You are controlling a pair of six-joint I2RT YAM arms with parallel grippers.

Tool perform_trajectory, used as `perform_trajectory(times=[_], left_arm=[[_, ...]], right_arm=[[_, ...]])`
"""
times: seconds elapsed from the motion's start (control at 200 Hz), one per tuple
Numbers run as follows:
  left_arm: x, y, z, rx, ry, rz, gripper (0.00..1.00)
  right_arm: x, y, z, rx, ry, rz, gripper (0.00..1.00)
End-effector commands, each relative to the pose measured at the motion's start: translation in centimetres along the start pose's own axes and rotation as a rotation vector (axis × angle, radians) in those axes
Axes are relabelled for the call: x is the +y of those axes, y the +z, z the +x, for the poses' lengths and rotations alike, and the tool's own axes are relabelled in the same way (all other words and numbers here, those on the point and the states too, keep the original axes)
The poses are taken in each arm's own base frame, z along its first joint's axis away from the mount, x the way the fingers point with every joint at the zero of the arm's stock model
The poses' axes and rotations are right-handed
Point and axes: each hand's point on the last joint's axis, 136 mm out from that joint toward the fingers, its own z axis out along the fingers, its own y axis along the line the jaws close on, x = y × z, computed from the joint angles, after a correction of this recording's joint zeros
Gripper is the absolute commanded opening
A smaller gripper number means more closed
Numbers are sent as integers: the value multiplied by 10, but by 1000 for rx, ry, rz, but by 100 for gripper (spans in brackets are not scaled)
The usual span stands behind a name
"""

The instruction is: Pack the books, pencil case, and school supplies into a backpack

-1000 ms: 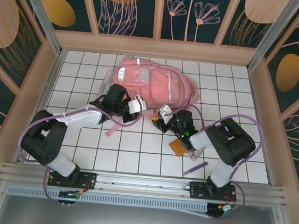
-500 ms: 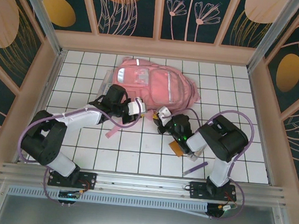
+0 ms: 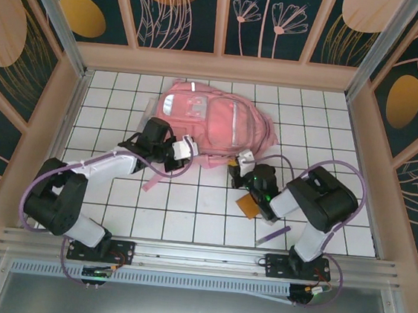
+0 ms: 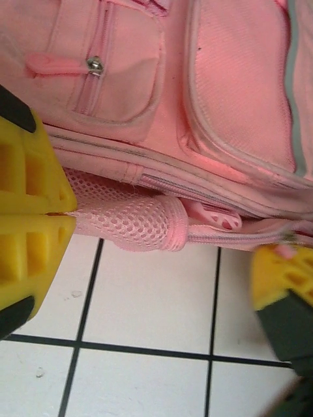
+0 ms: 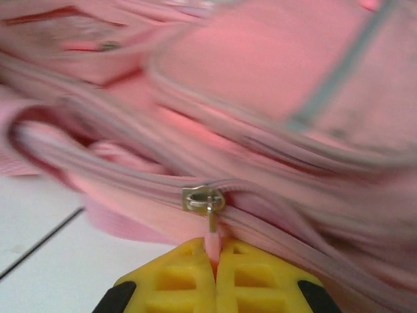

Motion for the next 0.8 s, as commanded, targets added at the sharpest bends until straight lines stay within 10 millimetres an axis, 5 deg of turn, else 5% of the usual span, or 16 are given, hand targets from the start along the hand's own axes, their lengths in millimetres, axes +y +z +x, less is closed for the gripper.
perform_trajectory(times=[0.0,0.195,0.32,0.39,0.52,0.691,0.796], left_arm=[[17,-11,23,60,-24,-103,0],[56,-23,20,10,-84,-254,0],[83,-33,18,-38,-169,-367,0],[95,-42,19,-74,-231,-431,1],[32,-31,-8,-171,-28,-55,51],[-4,-25,-41,-188,134,79,72],[-21,-14,-59,-233,164,140,73]], right_arm=[[-56,-16,8,15,176,271,0],[-81,-34,-11,-49,194,377,0],[-71,-36,-28,-90,127,318,0],[-49,-33,-35,-100,43,209,0],[9,-31,-46,-137,-116,-43,0],[58,-27,-55,-153,-242,-223,0],[80,-26,-59,-152,-307,-303,0]])
